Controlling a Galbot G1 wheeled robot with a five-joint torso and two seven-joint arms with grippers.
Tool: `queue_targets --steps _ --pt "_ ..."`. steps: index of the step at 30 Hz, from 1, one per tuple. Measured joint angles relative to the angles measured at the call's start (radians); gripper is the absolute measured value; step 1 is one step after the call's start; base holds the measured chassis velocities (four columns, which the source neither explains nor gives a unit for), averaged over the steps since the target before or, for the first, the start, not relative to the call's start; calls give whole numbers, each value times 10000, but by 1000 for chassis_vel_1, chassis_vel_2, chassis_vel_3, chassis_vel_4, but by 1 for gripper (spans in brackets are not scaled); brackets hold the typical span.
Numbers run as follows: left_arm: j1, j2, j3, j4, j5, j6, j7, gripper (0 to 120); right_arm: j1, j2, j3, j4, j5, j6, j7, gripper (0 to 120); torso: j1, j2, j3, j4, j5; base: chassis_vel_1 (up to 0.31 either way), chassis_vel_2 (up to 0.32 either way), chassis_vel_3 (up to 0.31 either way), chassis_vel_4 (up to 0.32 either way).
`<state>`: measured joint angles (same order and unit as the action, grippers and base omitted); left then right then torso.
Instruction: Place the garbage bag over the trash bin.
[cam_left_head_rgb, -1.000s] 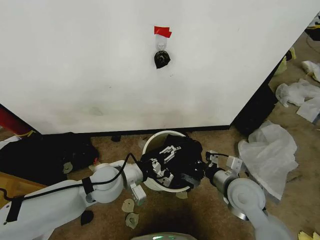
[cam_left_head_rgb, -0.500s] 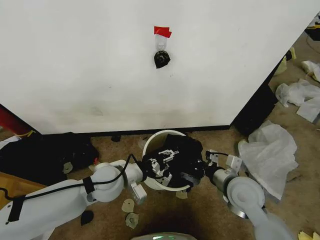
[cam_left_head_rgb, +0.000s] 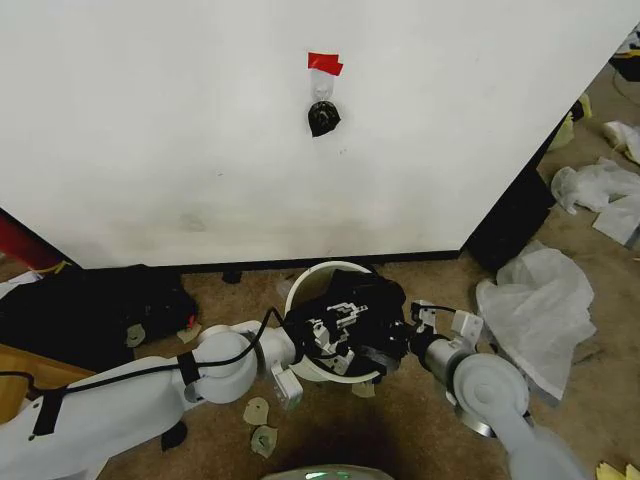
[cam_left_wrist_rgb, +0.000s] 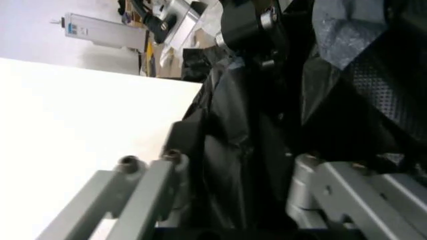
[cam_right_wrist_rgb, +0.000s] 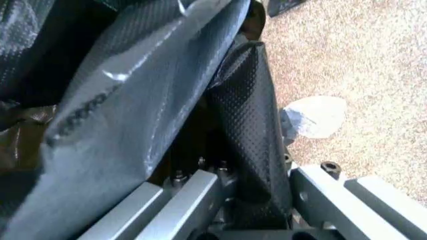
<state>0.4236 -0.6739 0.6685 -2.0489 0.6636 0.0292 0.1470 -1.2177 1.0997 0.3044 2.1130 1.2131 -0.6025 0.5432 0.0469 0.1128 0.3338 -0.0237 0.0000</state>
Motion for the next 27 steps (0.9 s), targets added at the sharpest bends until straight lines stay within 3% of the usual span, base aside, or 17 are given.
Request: queue_targets --steps 8,14,16,18,22,24,25,27 --pt "74 10 0 -26 -253 128 0 0 -23 30 -20 5 -24 0 -1 0 0 0 0 0 0 0 0 0 0" --pt "109 -62 -7 -71 -1405 579 -207 0 -59 23 -22 29 -134 0 -35 0 0 0 0 0 -1 0 0 0 0" --pt "76 -75 -45 -213 -2340 872 -348 0 -75 22 -30 29 -245 1 -74 0 0 0 0 0 -1 0 0 0 0" --pt "-74 -72 -85 -564 -3972 1540 -640 0 -129 21 -86 40 -496 6 -187 0 0 0 0 0 0 0 0 0 0" --pt "-216 -91 -140 -880 -5312 2035 -947 0 -183 24 -138 75 -725 16 -287 0 0 0 0 1 0 0 0 0 0" --pt "-342 -213 -305 -1081 -6855 2544 -1424 0 -269 29 -204 150 -1020 38 -423 0 0 0 0 0 1 0 0 0 0" --pt "-342 -213 -305 -1081 -6855 2544 -1424 0 -269 29 -204 150 -1020 38 -423 0 0 0 0 0 1 0 0 0 0" --pt "-489 -414 -427 -1185 -8334 3011 -1961 0 -354 29 -277 237 -1270 64 -528 0 0 0 0 1 0 0 0 0 0"
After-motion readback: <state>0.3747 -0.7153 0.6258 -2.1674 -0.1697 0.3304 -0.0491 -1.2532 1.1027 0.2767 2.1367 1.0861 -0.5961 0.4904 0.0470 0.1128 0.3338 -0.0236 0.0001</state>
